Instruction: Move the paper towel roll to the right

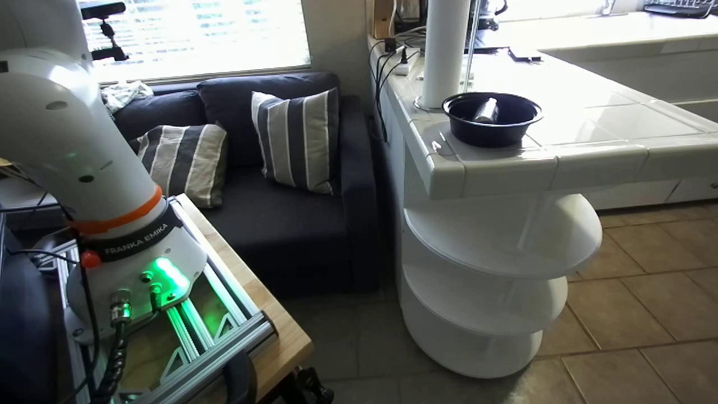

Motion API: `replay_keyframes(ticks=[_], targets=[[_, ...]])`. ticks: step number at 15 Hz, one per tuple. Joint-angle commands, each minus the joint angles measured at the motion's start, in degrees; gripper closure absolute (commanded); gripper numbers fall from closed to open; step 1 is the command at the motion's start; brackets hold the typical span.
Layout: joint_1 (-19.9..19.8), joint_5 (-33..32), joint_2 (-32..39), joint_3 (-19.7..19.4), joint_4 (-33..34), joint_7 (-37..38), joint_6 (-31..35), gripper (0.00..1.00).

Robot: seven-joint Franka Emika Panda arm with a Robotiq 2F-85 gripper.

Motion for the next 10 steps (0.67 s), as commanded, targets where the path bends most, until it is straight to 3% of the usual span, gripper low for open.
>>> replay_keyframes(ticks=[1,4,10], targets=[[-0.37,1.23,1.24,0.04,1.17,0.39,0.55,0.76],[-0.41,1.27,1.35,0.01,1.07,0.44,0.62,0.83],[-0.57,1.6,1.46,0.03,0.78,0.32,0.89,0.81]])
